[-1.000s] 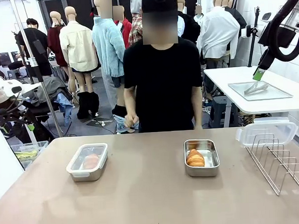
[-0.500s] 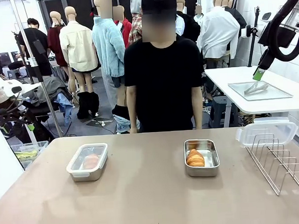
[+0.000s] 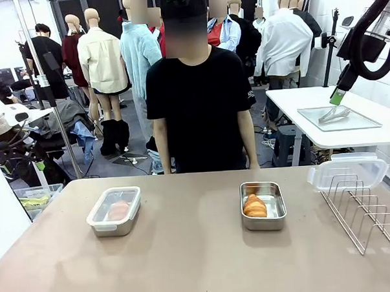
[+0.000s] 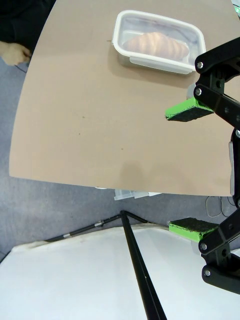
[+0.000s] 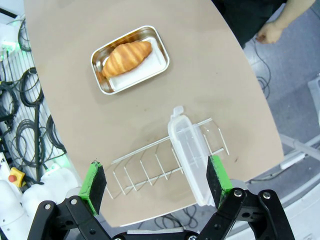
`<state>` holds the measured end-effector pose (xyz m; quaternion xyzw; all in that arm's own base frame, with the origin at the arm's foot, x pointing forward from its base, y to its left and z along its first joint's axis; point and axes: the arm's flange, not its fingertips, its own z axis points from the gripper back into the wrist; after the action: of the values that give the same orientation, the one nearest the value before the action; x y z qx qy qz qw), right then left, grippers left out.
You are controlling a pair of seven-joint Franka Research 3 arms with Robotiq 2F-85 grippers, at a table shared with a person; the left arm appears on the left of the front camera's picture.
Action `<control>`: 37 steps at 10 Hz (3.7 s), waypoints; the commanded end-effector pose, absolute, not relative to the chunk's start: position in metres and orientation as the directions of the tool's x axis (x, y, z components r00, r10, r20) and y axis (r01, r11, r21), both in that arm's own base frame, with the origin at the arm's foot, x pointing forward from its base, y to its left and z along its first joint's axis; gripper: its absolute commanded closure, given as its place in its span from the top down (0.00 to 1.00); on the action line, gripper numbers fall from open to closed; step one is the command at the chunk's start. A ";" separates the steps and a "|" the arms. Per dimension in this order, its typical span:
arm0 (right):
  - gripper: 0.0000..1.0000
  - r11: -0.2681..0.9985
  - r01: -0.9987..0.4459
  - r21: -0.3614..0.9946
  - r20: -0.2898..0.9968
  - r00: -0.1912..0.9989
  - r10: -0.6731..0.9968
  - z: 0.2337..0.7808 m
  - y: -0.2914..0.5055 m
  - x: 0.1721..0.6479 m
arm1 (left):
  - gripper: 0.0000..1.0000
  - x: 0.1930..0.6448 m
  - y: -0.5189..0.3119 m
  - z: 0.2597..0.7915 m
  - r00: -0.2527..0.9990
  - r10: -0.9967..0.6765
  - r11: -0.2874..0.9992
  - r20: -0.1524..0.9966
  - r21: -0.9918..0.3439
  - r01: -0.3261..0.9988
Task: Place the bread in airtight containers.
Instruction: Pick up one Airtight Container lid and hand it to the human.
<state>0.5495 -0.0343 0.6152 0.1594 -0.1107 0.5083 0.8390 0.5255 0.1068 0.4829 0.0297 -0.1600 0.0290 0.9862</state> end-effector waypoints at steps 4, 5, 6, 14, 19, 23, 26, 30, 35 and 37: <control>1.00 0.445 -0.883 0.150 0.355 0.469 0.809 0.615 -0.031 0.553 | 1.00 0.525 0.106 0.485 0.946 0.053 0.995 0.319 0.065 -0.078; 1.00 0.445 -0.883 0.150 0.355 0.469 0.809 0.615 -0.031 0.553 | 1.00 0.525 0.106 0.485 0.946 0.053 0.995 0.319 0.065 -0.078; 1.00 0.432 -0.888 0.155 0.348 0.459 0.818 0.615 -0.034 0.549 | 1.00 0.525 0.106 0.485 0.946 0.053 0.995 0.319 0.065 -0.078; 1.00 0.157 -0.985 -0.070 -0.038 0.159 0.986 0.526 0.003 0.552 | 1.00 0.525 0.106 0.485 0.946 0.053 0.995 0.319 0.065 -0.078; 1.00 0.235 -0.972 -0.002 -0.023 0.235 0.972 0.467 0.006 0.561 | 1.00 0.525 0.106 0.485 0.946 0.053 0.995 0.319 0.065 -0.078; 1.00 0.272 -0.962 -0.013 -0.035 0.273 0.961 0.439 -0.002 0.573 | 1.00 0.525 0.106 0.485 0.946 0.053 0.995 0.319 0.065 -0.078; 1.00 0.288 -0.957 0.021 -0.075 0.286 0.955 0.425 -0.004 0.582 | 1.00 0.525 0.106 0.485 0.946 0.053 0.995 0.319 0.065 -0.078; 0.81 0.314 -0.949 0.031 -0.088 0.310 0.947 0.419 -0.009 0.590 | 1.00 0.525 0.106 0.485 0.946 0.053 0.995 0.319 0.065 -0.078; 0.00 0.309 -0.951 0.026 -0.097 0.305 0.947 0.420 -0.011 0.592 | 1.00 0.525 0.106 0.485 0.946 0.053 0.995 0.319 0.065 -0.078; 0.00 0.310 -0.950 0.025 -0.098 0.306 0.947 0.420 -0.011 0.593 | 1.00 0.525 0.106 0.485 0.946 0.053 0.995 0.319 0.065 -0.078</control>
<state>0.5863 -0.0115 0.4194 -0.0057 0.0342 0.5922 0.8050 0.5256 0.1064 0.4830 0.0297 -0.1600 0.0287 0.9863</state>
